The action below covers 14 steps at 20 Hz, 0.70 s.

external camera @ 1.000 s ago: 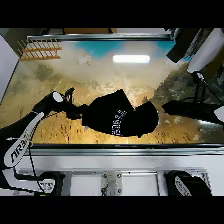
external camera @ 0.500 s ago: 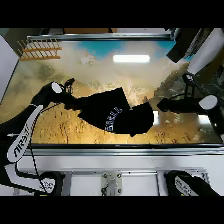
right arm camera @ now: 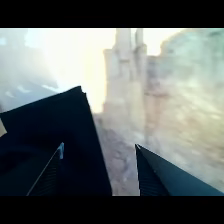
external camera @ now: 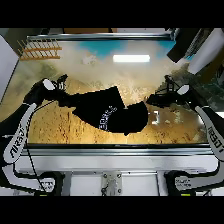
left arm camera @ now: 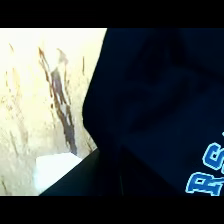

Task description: Fold the clothes and pants, and hang the long-sleeved shirts on hangers.

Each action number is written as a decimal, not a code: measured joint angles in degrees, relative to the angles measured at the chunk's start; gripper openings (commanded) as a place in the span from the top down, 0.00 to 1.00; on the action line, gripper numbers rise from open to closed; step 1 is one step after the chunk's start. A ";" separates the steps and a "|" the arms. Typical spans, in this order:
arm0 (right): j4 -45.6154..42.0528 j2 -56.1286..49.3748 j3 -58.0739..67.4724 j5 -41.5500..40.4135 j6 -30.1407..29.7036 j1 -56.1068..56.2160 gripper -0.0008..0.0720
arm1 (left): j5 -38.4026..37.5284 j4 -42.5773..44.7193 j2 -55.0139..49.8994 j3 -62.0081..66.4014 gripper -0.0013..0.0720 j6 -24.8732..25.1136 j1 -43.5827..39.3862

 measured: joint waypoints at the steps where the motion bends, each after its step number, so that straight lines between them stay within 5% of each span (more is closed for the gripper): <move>1: 1.01 -1.25 0.46 -0.02 -0.66 0.90 0.31 | 0.11 0.07 0.00 0.00 0.97 0.00 0.04; 4: 2.67 -3.69 1.16 -0.22 -2.19 3.37 0.37 | 0.37 0.07 0.00 0.02 0.97 0.00 0.04; 5: 3.13 -4.20 1.33 -0.61 -2.51 4.04 0.74 | 0.44 0.07 0.00 0.02 0.97 0.00 0.04; 6: 3.13 -4.57 1.40 -0.92 -2.75 4.50 0.98 | 0.48 0.07 0.02 0.02 0.97 0.00 0.04; 14: 0.42 10.12 7.67 -2.54 -3.17 2.21 0.98 | -0.90 1.79 10.71 6.40 0.97 0.00 5.79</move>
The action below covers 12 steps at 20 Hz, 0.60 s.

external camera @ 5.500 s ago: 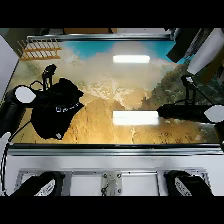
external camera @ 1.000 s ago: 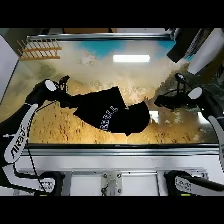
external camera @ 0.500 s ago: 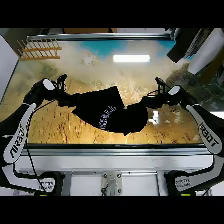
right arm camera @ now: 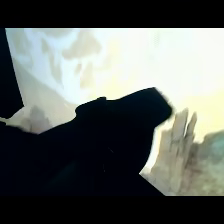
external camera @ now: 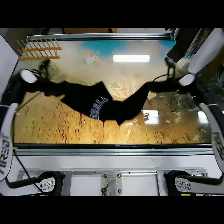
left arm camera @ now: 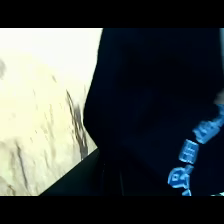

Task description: Fold the clothes and pants, and hang the long-sleeved shirts on hangers.

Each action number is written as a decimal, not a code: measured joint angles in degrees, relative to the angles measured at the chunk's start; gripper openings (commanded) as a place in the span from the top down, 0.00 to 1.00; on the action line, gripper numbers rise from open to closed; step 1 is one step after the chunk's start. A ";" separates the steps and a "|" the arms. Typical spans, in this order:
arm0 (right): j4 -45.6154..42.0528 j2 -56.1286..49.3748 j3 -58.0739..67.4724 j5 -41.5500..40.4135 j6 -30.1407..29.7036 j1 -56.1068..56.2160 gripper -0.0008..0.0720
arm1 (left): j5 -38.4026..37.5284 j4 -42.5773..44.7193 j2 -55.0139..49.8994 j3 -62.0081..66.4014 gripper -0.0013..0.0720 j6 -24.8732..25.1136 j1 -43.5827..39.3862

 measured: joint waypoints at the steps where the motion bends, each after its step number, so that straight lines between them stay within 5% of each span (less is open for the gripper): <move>1: -0.55 4.17 1.38 0.04 0.00 -0.94 0.98 | -0.70 0.22 3.10 2.27 0.97 0.00 1.38; 8: -2.99 33.40 5.01 4.94 0.02 -6.05 0.98 | -3.80 0.44 28.06 11.89 0.97 0.00 7.85; 12: -9.49 42.16 5.05 13.86 5.38 -6.64 0.98 | -4.76 0.48 40.11 6.71 0.97 -1.49 8.61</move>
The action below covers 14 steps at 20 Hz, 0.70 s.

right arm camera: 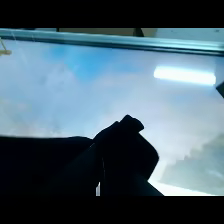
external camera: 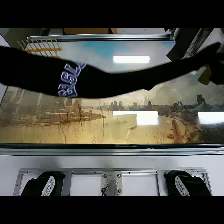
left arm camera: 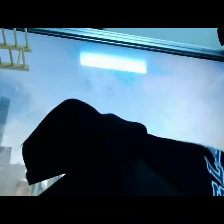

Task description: Fold the clothes and pants, and hang the long-sleeved shirts on hangers.

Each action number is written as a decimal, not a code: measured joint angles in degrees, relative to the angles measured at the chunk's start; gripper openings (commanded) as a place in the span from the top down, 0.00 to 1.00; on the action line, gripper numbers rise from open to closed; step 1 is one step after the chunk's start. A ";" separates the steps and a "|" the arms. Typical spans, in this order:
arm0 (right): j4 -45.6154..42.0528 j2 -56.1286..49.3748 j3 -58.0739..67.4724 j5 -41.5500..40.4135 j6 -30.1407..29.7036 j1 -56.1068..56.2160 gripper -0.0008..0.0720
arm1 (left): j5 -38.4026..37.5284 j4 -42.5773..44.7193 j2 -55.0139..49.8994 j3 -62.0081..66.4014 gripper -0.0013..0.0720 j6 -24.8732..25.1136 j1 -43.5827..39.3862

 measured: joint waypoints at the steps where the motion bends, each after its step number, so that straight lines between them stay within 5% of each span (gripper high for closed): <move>1: -2.40 1.22 -0.31 3.04 2.08 -0.07 0.98 | -0.59 0.02 2.25 -2.23 0.97 -0.81 0.07; 7: -8.59 0.96 -9.11 16.39 11.37 -0.15 0.98 | -6.82 -0.22 5.90 -21.42 0.97 -4.76 -2.45; 14: -8.96 -14.71 -17.68 10.78 13.79 -0.15 0.98 | 2.89 0.15 -17.84 -29.05 0.97 -3.78 -14.53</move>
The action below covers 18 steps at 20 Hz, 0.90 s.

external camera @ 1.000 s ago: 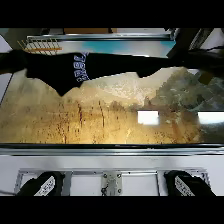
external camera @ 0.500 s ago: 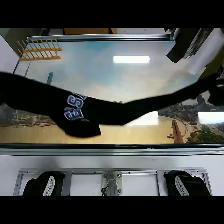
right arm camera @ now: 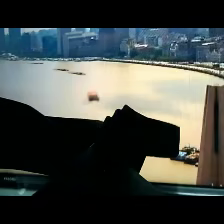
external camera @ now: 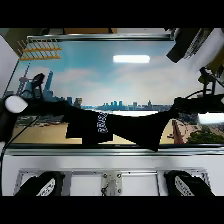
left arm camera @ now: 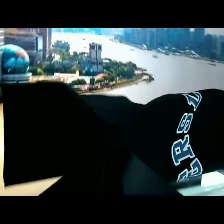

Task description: Fold the clothes and pants, and hang the long-sleeved shirts on hangers.

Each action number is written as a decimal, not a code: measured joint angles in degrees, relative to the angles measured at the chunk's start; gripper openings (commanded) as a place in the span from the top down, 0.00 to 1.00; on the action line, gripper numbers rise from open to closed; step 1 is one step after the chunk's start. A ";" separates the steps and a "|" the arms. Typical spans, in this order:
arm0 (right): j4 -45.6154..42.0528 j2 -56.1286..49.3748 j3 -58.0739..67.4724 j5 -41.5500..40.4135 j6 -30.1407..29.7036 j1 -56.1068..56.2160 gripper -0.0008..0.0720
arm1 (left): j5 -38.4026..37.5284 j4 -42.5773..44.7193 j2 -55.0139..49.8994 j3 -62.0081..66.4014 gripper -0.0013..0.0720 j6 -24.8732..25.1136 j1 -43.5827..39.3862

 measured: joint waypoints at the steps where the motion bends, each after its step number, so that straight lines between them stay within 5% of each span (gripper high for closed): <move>1: 0.00 -2.14 -0.24 -2.71 0.20 0.00 0.97 | 1.49 -0.02 -5.35 2.56 0.97 0.13 -0.81; 2: 0.02 -3.85 -0.44 -5.64 0.22 0.00 0.96 | 1.97 -0.02 -9.97 5.46 0.68 0.26 -1.11; 3: 0.02 -4.98 -0.55 -8.41 0.22 0.00 0.94 | 2.32 -0.02 -14.84 9.18 0.28 0.42 -1.05; 4: 0.04 -5.75 -0.63 -11.50 0.42 -0.07 0.72 | 2.14 -0.11 -18.62 12.61 0.21 0.55 -0.68; 5: 0.04 -6.12 -0.63 -14.10 0.42 -0.17 0.40 | 1.53 -0.28 -22.01 16.15 0.20 0.55 0.02; 6: 0.02 -6.27 -0.57 -16.24 0.42 -0.33 0.19 | 0.90 -0.44 -24.57 19.10 0.20 0.57 0.90; 10: -0.02 -4.87 -0.37 -19.30 0.39 -1.25 0.19 | -2.71 -0.85 -27.15 21.27 0.20 2.38 3.76; 18: -0.15 -2.91 -0.33 -17.94 0.20 -1.49 0.19 | -4.20 -4.92 -22.60 -2.54 0.20 6.69 -1.16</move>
